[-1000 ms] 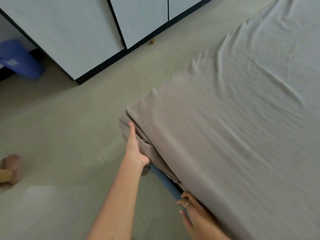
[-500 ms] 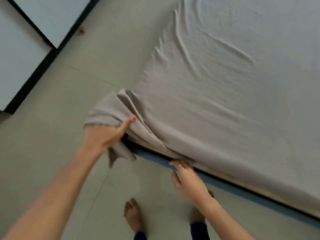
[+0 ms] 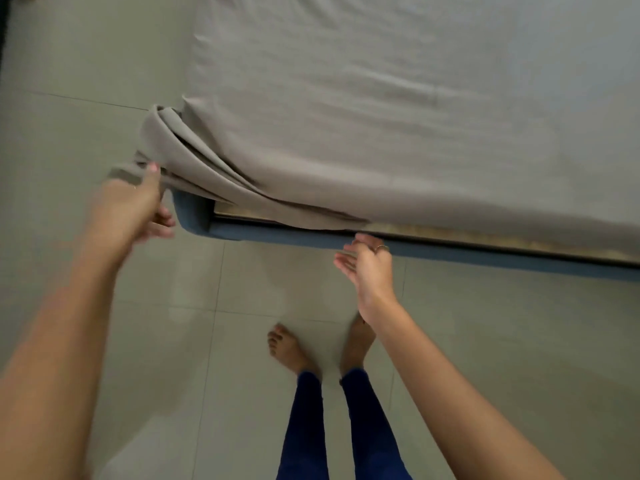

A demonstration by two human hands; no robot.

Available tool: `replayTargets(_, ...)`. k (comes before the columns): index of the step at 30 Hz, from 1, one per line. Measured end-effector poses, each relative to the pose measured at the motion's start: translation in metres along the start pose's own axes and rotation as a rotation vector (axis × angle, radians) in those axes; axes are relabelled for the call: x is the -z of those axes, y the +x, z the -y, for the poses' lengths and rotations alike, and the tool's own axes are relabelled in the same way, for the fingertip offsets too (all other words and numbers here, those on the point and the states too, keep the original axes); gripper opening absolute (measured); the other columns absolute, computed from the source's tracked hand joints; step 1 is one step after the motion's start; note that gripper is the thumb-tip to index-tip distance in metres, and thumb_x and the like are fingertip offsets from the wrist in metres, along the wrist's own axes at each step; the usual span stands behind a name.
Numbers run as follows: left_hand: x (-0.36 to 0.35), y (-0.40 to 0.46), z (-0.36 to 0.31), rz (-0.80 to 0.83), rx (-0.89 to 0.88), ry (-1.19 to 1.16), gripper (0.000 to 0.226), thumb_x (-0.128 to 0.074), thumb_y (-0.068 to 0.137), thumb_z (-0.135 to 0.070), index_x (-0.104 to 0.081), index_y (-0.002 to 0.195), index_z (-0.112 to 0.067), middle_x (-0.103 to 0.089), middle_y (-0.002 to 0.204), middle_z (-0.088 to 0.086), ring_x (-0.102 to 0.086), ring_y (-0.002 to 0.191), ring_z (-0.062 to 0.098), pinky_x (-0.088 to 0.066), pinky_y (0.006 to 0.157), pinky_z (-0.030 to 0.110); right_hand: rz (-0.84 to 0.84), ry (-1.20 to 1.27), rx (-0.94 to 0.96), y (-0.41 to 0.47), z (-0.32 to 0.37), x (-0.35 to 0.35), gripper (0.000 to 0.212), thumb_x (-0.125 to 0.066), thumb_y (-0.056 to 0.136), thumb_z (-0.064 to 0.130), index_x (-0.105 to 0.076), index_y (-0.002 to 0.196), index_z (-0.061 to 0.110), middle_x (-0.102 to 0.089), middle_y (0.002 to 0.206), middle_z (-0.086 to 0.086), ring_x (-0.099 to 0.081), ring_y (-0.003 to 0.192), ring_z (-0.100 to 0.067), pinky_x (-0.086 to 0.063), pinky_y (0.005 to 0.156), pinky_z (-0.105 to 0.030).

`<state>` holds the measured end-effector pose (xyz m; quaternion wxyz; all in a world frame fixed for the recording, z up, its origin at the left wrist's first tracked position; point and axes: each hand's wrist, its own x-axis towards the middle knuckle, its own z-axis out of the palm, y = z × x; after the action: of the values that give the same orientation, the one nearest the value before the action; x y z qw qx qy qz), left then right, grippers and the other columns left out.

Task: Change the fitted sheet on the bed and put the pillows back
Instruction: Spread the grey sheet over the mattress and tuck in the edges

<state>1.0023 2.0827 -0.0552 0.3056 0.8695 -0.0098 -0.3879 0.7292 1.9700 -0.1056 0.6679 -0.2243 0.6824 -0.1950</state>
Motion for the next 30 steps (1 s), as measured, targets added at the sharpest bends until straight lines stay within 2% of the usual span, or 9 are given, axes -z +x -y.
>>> replayTargets(1, -0.035, -0.014, -0.011, -0.062, 0.063, -0.066, 0.053, -0.035, 0.099, -0.052, -0.054, 0.073, -0.01, -0.062, 0.051, 0.003, -0.058, 0.034, 0.006, -0.04, 0.04, 0.016, -0.007, 0.097, -0.008, 0.002, 0.004, 0.002, 0.015, -0.04, 0.098, 0.002, -0.048, 0.11, 0.007, -0.055, 0.087, -0.01, -0.06, 0.07, -0.02, -0.055, 0.072, -0.028)
replayTargets(3, -0.075, -0.054, -0.005, 0.104, 0.113, -0.208, 0.034, -0.041, 0.102, -0.036, -0.052, 0.078, -0.015, -0.06, 0.066, 0.003, -0.059, 0.038, 0.003, -0.042, 0.041, 0.013, -0.006, 0.279, -0.043, 0.006, 0.01, 0.002, 0.015, -0.039, 0.1, 0.005, -0.049, 0.11, 0.007, -0.055, 0.088, -0.011, -0.062, 0.073, -0.023, -0.056, 0.073, -0.03)
replayTargets(6, -0.13, -0.09, 0.0, 0.333, 0.184, -0.562, 0.012, -0.049, 0.1, -0.022, -0.056, 0.094, -0.014, -0.064, 0.084, 0.003, -0.068, 0.062, 0.012, -0.053, 0.053, 0.017, 0.005, 0.456, -0.1, 0.01, 0.018, -0.005, 0.015, -0.043, 0.099, 0.009, -0.054, 0.109, 0.006, -0.056, 0.086, -0.011, -0.061, 0.074, -0.024, -0.055, 0.071, -0.029)
replayTargets(10, -0.176, -0.093, -0.017, 0.342, 0.253, -0.919, 0.009, -0.053, 0.097, -0.017, -0.054, 0.105, -0.013, -0.063, 0.091, 0.005, -0.064, 0.083, 0.021, -0.057, 0.068, 0.031, 0.051, 0.504, -0.136, 0.011, 0.027, -0.013, 0.018, -0.043, 0.098, 0.01, -0.057, 0.086, 0.01, -0.055, 0.08, -0.005, -0.053, 0.072, -0.014, -0.049, 0.071, -0.023)
replayTargets(13, -0.195, -0.084, -0.021, 0.235, 0.265, -0.851, 0.006, -0.05, 0.096, -0.012, -0.053, 0.102, -0.014, -0.06, 0.09, 0.002, -0.059, 0.087, 0.016, -0.049, 0.074, 0.032, 0.05, 0.533, -0.172, 0.014, 0.029, -0.015, 0.019, -0.04, 0.098, 0.012, -0.055, 0.086, 0.013, -0.054, 0.083, -0.002, -0.05, 0.074, -0.012, -0.044, 0.068, -0.021)
replayTargets(16, -0.206, -0.077, -0.021, 0.142, 0.302, -0.827, 0.011, -0.045, 0.096, -0.007, -0.054, 0.091, -0.013, -0.06, 0.087, 0.0, -0.056, 0.09, 0.014, -0.045, 0.083, 0.033, 0.043, 0.577, -0.198, 0.016, 0.027, -0.018, 0.016, -0.038, 0.099, 0.017, -0.053, 0.096, 0.012, -0.053, 0.086, -0.002, -0.048, 0.076, -0.013, -0.041, 0.069, -0.022)
replayTargets(23, -0.215, -0.061, -0.031, 0.045, 0.413, -1.002, 0.027, -0.035, 0.092, 0.0, -0.055, 0.077, -0.01, -0.055, 0.076, 0.005, -0.053, 0.07, 0.014, -0.045, 0.065, 0.02, 0.014, 0.821, -0.27, 0.016, 0.032, -0.026, 0.028, -0.043, 0.094, 0.037, -0.053, 0.095, 0.011, -0.051, 0.081, -0.004, -0.048, 0.071, -0.016, -0.037, 0.071, -0.025)
replayTargets(28, -0.216, -0.046, -0.035, -0.013, 0.524, -1.118, 0.029, -0.028, 0.081, 0.012, -0.046, 0.066, -0.005, -0.048, 0.067, 0.01, -0.049, 0.064, 0.02, -0.048, 0.066, 0.024, 0.002, 1.008, -0.338, 0.018, 0.038, -0.036, 0.038, -0.041, 0.092, 0.049, -0.053, 0.095, 0.013, -0.052, 0.08, -0.004, -0.049, 0.07, -0.018, -0.04, 0.069, -0.028)
replayTargets(30, -0.218, -0.04, -0.035, -0.003, 0.532, -1.13, 0.03, -0.026, 0.077, 0.013, -0.044, 0.063, -0.006, -0.046, 0.067, 0.011, -0.047, 0.065, 0.023, -0.05, 0.073, 0.03, 0.014, 1.007, -0.326, 0.023, 0.04, -0.038, 0.043, -0.043, 0.09, 0.055, -0.056, 0.102, 0.015, -0.057, 0.084, -0.005, -0.052, 0.072, -0.02, -0.043, 0.073, -0.029)
